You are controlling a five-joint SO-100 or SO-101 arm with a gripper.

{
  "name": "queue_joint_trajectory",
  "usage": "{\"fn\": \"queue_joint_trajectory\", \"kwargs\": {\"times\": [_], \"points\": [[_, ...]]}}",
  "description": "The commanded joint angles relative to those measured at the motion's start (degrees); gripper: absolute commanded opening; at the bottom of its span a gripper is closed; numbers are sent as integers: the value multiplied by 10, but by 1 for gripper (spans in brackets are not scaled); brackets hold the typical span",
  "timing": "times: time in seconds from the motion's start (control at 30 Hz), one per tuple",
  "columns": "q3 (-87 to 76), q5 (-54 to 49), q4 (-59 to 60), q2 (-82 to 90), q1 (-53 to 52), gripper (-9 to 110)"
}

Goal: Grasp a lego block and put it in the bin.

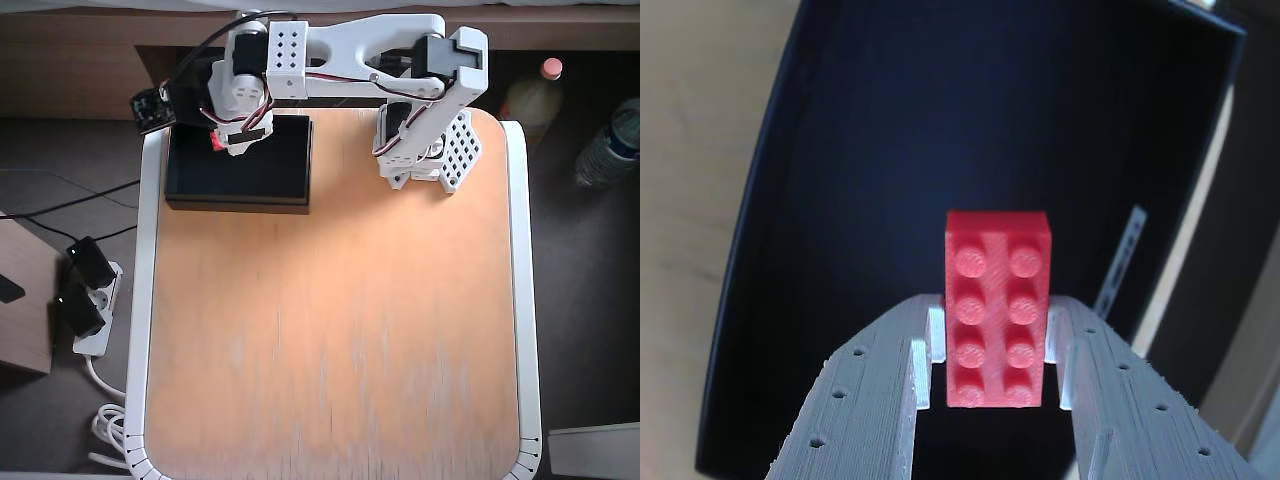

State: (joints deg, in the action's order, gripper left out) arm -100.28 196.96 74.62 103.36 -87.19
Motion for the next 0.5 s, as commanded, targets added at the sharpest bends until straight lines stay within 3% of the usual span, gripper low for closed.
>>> {"fn": "queue_joint_trajectory", "kwargs": {"times": [0.0,0.37,0.47], "points": [[78,-8,-30,-4,-3,1],[76,-37,-54,-40,32,6],[76,-40,-55,-41,36,12]]}}
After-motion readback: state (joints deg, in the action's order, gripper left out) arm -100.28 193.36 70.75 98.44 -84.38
